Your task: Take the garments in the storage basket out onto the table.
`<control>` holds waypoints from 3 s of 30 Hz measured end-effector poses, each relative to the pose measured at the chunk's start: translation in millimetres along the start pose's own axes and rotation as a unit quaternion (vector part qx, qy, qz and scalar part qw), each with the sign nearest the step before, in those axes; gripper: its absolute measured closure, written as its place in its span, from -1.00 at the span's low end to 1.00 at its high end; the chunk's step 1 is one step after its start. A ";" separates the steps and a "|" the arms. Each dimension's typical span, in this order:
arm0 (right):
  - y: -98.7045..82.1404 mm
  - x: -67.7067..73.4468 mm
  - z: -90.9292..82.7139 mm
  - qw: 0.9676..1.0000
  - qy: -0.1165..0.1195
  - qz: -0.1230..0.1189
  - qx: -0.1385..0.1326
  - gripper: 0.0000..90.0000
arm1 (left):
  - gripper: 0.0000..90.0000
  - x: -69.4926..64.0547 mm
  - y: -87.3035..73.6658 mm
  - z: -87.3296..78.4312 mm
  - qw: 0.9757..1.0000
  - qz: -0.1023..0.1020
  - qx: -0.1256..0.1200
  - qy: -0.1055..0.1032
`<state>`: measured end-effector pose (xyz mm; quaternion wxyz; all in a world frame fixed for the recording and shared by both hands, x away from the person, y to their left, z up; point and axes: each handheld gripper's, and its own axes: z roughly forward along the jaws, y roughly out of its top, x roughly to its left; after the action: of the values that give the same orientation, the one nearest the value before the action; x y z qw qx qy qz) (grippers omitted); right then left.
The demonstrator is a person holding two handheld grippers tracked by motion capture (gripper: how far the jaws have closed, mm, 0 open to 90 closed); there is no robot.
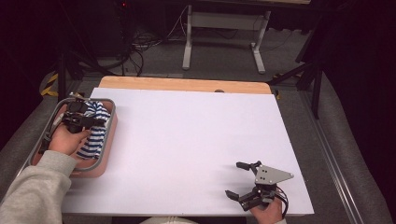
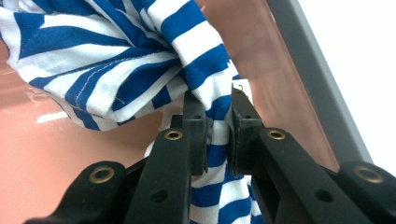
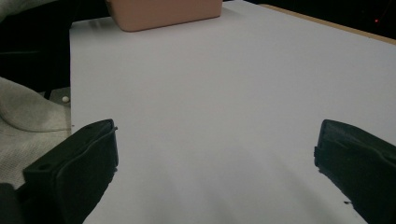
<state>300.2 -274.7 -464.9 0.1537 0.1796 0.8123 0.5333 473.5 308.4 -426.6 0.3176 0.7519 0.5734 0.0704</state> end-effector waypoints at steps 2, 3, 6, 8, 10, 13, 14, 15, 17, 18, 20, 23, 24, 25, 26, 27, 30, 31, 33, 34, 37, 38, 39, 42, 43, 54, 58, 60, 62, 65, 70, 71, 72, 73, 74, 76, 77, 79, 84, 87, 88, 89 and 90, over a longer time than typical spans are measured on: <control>-0.1 -0.1 0.1 1.000 0.000 0.000 0.000 -1.00 | 0.79 -0.3 -0.1 -0.6 1.000 0.000 -0.001 0.001; -0.1 -0.1 0.3 1.000 0.000 0.000 0.000 -1.00 | 0.79 -0.5 -0.1 -2.5 1.000 0.004 -0.001 -0.001; 0.0 0.2 0.2 1.000 0.001 0.000 0.000 -1.00 | 0.80 -2.4 -1.0 -6.5 1.000 0.005 -0.008 0.001; -0.2 -0.2 0.2 1.000 0.000 0.000 0.000 -1.00 | 0.80 -3.5 -2.0 -10.7 1.000 0.006 -0.015 0.002; -0.3 -0.3 0.2 1.000 0.000 0.000 0.001 -1.00 | 0.81 -4.2 -2.7 -13.0 1.000 0.005 -0.019 0.000; -0.1 0.1 0.1 1.000 0.000 0.000 0.000 -1.00 | 0.81 -4.9 -4.3 -19.2 1.000 0.008 -0.030 -0.004; -0.1 0.0 0.0 1.000 -0.001 0.000 0.000 -1.00 | 0.82 -5.0 -5.5 -23.1 0.999 0.007 -0.037 -0.006; -0.1 0.0 0.0 1.000 -0.001 0.000 0.000 -1.00 | 0.82 -4.5 -6.0 -24.6 0.999 0.008 -0.040 -0.008; -0.1 0.0 0.0 1.000 -0.001 0.000 0.000 -1.00 | 0.82 -4.3 -6.8 -27.3 0.999 0.008 -0.044 -0.010; 0.0 0.3 0.2 1.000 0.000 -0.001 0.000 -1.00 | 0.83 -4.8 -8.2 -32.1 0.998 0.008 -0.054 -0.011; 0.0 0.3 0.3 1.000 0.000 -0.001 0.000 -1.00 | 0.83 -5.1 -8.9 -34.8 0.998 0.010 -0.059 -0.012; 0.0 0.2 0.5 1.000 0.000 -0.001 0.000 -1.00 | 0.83 -9.1 -10.6 -44.9 0.996 0.018 -0.084 -0.011; 0.0 0.3 0.5 1.000 0.000 -0.001 0.000 -1.00 | 0.83 -10.8 -10.6 -48.7 0.996 0.019 -0.091 -0.014; 0.1 0.4 0.5 1.000 0.000 -0.001 0.001 -1.00 | 0.84 -13.5 -10.9 -52.7 0.995 0.021 -0.100 -0.012; 0.1 0.4 0.5 1.000 0.000 -0.001 0.001 -1.00 | 0.84 -15.0 -10.9 -55.3 0.994 0.027 -0.104 -0.012; 0.1 0.4 0.5 1.000 0.000 -0.001 0.001 -1.00 | 0.84 -15.0 -10.9 -55.3 0.994 0.027 -0.104 -0.012; 0.1 0.5 0.3 1.000 0.000 -0.001 0.000 -1.00 | 0.84 -20.5 -11.1 -62.4 0.992 0.036 -0.119 -0.007; 0.1 0.5 0.3 1.000 0.000 -0.001 0.000 -1.00 | 0.84 -21.2 -11.1 -64.2 0.991 0.041 -0.124 -0.006; 0.1 0.5 0.2 1.000 0.000 -0.001 0.000 -1.00 | 0.84 -22.7 -11.4 -68.2 0.990 0.039 -0.133 -0.007; 0.1 0.5 0.2 1.000 0.000 -0.002 0.000 -1.00 | 0.84 -23.3 -11.3 -71.3 0.989 0.039 -0.142 -0.008; 0.1 0.4 -0.1 1.000 0.000 -0.002 0.000 -1.00 | 0.83 -25.2 -12.0 -76.2 0.987 0.040 -0.158 -0.008; 0.1 0.4 -0.1 1.000 0.000 -0.002 0.000 -1.00 | 0.83 -25.5 -12.2 -78.0 0.986 0.040 -0.162 -0.007; 0.1 0.4 -0.1 1.000 0.000 -0.002 0.000 -1.00 | 0.83 -25.5 -12.2 -78.0 0.986 0.040 -0.162 -0.007; 0.2 0.5 0.1 1.000 0.000 -0.003 0.000 -1.00 | 0.83 -26.9 -13.5 -84.0 0.982 0.037 -0.184 -0.011; 0.2 0.5 0.1 1.000 0.000 -0.003 0.000 -1.00 | 0.84 -26.9 -13.5 -84.0 0.982 0.037 -0.184 -0.011; 0.3 0.6 0.1 1.000 0.000 -0.003 0.000 -1.00 | 0.83 -32.8 -17.0 -96.1 0.970 0.054 -0.236 -0.020; 0.2 0.5 -0.3 1.000 0.000 -0.002 -0.001 -1.00 | 0.83 -35.5 -19.2 -100.4 0.964 0.063 -0.257 -0.025; 0.2 0.4 -0.2 1.000 0.000 -0.004 -0.001 -1.00 | 0.83 -36.3 -19.6 -101.1 0.963 0.064 -0.259 -0.026; 0.3 0.7 -0.1 1.000 0.000 -0.003 0.000 -1.00 | 0.83 -37.8 -20.4 -102.8 0.961 0.066 -0.266 -0.032; 0.3 0.6 -0.2 1.000 0.000 -0.003 -0.001 -1.00 | 0.83 -39.4 -21.3 -103.9 0.960 0.064 -0.271 -0.036; 0.2 0.5 0.1 1.000 0.000 -0.003 0.000 -1.00 | 0.83 -45.5 -22.2 -108.6 0.955 0.071 -0.285 -0.050; 0.2 0.5 0.1 1.000 0.000 -0.003 0.000 -1.00 | 0.83 -48.4 -22.7 -109.7 0.953 0.070 -0.289 -0.054; 0.2 0.5 0.1 1.000 0.000 -0.003 0.000 -1.00 | 0.83 -50.2 -22.8 -110.4 0.952 0.074 -0.292 -0.057; 0.3 0.6 0.1 1.000 0.000 -0.003 -0.001 -1.00 | 0.83 -53.4 -22.8 -111.5 0.950 0.079 -0.295 -0.063; 0.3 0.7 0.1 1.000 0.000 -0.003 -0.001 -1.00 | 0.83 -54.8 -22.7 -111.6 0.949 0.080 -0.298 -0.067; 0.4 0.8 0.1 1.000 0.000 -0.003 -0.001 -1.00 | 0.83 -57.3 -22.6 -111.7 0.946 0.086 -0.301 -0.084; 0.4 0.8 0.0 1.000 0.000 -0.003 -0.001 -1.00 | 0.83 -57.3 -22.6 -111.7 0.946 0.086 -0.301 -0.084; 0.4 0.8 -0.2 1.000 0.001 -0.002 -0.001 -1.00 | 0.83 -63.3 -23.6 -111.2 0.941 0.091 -0.310 -0.102; 0.3 0.6 -0.3 1.000 0.001 -0.001 -0.002 -1.00 | 0.82 -75.6 -25.5 -109.5 0.931 0.106 -0.325 -0.129; 0.4 0.7 -0.2 1.000 0.001 -0.002 -0.002 -1.00 | 0.82 -86.2 -25.7 -108.6 0.927 0.120 -0.329 -0.136; 0.4 0.7 -0.2 1.000 0.001 -0.002 -0.002 -1.00 | 0.82 -86.2 -25.7 -108.6 0.927 0.120 -0.329 -0.136; 0.4 0.7 -0.3 1.000 0.001 -0.002 -0.002 -1.00 | 0.82 -90.4 -25.7 -108.3 0.925 0.125 -0.330 -0.141; 0.3 0.7 -0.5 1.000 0.001 -0.001 -0.002 -1.00 | 0.82 -93.6 -25.7 -108.2 0.924 0.130 -0.330 -0.145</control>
<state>299.4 -274.6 -464.4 0.1539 0.1778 0.8116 0.5348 370.5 270.1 -331.5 0.6160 0.6740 0.3627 0.1864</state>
